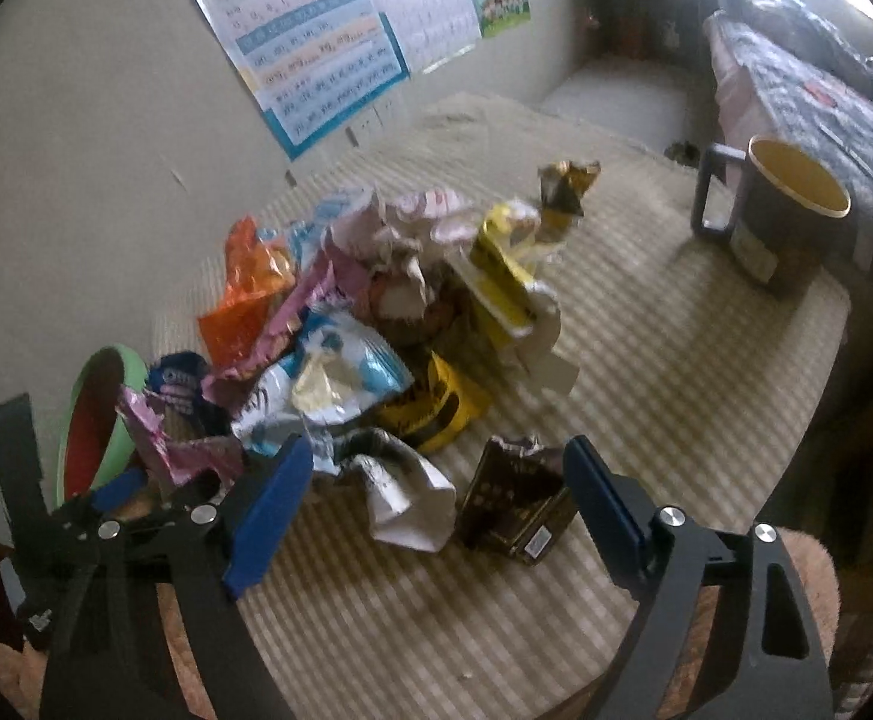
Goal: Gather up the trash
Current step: 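Close the left gripper on the pink wrapper while the right gripper closes on a silver-blue packet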
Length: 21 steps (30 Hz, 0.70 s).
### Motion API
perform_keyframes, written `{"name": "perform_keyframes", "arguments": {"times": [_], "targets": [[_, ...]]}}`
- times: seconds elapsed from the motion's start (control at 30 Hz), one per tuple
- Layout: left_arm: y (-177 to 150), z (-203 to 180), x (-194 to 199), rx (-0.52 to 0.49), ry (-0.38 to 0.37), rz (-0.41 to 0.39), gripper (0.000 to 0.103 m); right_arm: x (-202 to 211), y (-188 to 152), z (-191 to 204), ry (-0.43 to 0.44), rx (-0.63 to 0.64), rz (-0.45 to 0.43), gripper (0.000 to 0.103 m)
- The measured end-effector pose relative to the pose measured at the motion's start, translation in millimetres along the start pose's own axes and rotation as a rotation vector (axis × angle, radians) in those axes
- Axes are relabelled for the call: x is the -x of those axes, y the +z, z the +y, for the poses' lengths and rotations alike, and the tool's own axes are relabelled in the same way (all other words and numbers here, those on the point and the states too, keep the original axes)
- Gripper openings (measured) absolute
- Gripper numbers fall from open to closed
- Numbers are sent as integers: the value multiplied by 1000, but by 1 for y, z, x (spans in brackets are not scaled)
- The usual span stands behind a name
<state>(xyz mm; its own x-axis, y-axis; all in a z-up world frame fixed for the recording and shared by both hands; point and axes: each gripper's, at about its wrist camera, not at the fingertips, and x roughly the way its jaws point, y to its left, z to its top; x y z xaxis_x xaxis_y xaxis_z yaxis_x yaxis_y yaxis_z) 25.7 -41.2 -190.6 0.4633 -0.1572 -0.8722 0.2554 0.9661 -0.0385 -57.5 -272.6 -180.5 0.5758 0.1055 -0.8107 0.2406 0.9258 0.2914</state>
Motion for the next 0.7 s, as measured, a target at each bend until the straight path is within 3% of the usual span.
{"name": "perform_keyframes", "arguments": {"times": [0.1,0.17,0.23,0.27,0.37,0.4,0.43,0.57,0.7], "targets": [[3,-2,-9,-13,0,37,95,-2,-1,-4,-4,-11,7,83],[8,-4,-21,-34,-3,104,94,-3,0,-7,-5,-20,14,83],[14,-9,-34,-37,-7,134,78,-6,-1,-8,-9,-21,31,83],[15,-10,-35,-34,-4,131,77,-6,-2,-8,-9,-20,39,83],[17,-4,-31,-8,-41,118,49,-8,-3,-6,2,-12,46,83],[17,-2,-29,1,-57,116,34,-8,-3,-4,9,-3,44,83],[17,1,-29,12,-78,114,30,-8,-3,-1,19,15,40,82],[16,7,-21,10,-105,105,28,-17,-2,18,6,126,61,74],[18,10,-2,-22,-117,55,28,-32,-4,19,-26,142,101,69]]}}
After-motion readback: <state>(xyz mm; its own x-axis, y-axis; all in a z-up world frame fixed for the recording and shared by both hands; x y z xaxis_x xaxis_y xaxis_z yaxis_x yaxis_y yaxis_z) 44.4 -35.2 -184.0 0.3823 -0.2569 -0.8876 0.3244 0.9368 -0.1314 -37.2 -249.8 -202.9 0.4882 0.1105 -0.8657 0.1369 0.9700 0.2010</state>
